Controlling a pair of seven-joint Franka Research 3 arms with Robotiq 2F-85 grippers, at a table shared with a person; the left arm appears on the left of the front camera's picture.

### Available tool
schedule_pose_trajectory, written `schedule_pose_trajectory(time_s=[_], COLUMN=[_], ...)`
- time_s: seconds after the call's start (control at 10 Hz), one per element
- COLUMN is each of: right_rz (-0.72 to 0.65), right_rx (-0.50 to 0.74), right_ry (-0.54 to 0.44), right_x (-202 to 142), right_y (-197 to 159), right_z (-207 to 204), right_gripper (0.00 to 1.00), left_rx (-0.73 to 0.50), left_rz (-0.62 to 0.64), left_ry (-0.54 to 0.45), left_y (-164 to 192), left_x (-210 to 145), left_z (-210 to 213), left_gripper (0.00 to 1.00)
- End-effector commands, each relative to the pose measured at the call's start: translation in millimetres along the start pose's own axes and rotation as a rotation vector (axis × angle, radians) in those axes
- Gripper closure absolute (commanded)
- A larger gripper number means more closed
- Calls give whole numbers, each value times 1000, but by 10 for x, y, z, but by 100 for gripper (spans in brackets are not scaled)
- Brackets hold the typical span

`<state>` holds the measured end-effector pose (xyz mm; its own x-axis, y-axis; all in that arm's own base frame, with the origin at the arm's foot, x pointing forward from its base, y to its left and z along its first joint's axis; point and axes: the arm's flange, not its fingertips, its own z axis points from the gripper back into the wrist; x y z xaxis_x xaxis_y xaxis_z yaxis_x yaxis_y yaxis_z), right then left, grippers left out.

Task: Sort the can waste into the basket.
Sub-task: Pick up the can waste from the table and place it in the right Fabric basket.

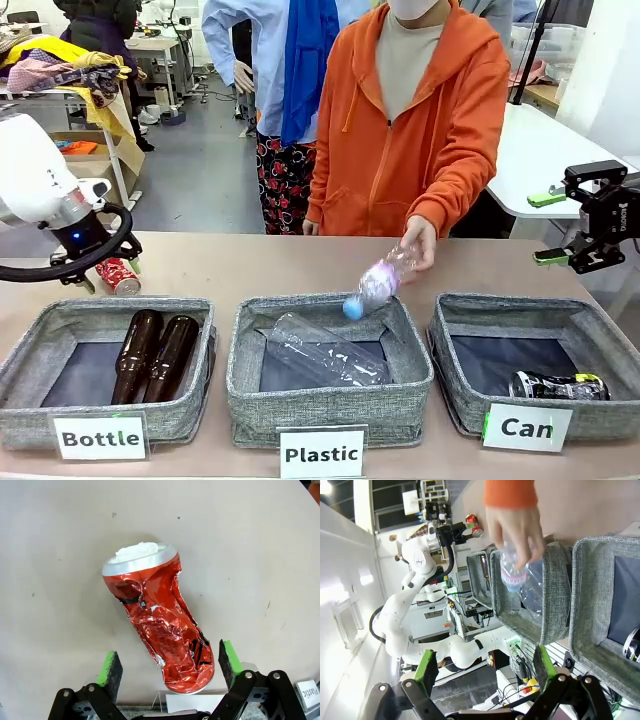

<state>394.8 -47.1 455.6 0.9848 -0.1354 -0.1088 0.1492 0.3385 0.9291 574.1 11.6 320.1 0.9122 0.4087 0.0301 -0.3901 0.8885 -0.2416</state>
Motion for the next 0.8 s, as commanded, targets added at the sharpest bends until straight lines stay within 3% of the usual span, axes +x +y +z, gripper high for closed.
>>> schedule_pose_trajectory(time_s=[0.0, 0.3, 0.7], right_rz=[-3, -3, -3], right_rx=[-11, -11, -11], right_ry=[12, 12, 12], right_x=[9, 9, 9], right_y=[36, 36, 36], right_z=[41, 41, 41], right_gripper=[0, 0, 0], left_rx=[-34, -114, -119], left_rz=[41, 20, 68], left_ry=[-22, -54, -48], left_y=[14, -70, -54], left_x=[60, 171, 307], left_z=[13, -27, -69], left_gripper=[0, 0, 0])
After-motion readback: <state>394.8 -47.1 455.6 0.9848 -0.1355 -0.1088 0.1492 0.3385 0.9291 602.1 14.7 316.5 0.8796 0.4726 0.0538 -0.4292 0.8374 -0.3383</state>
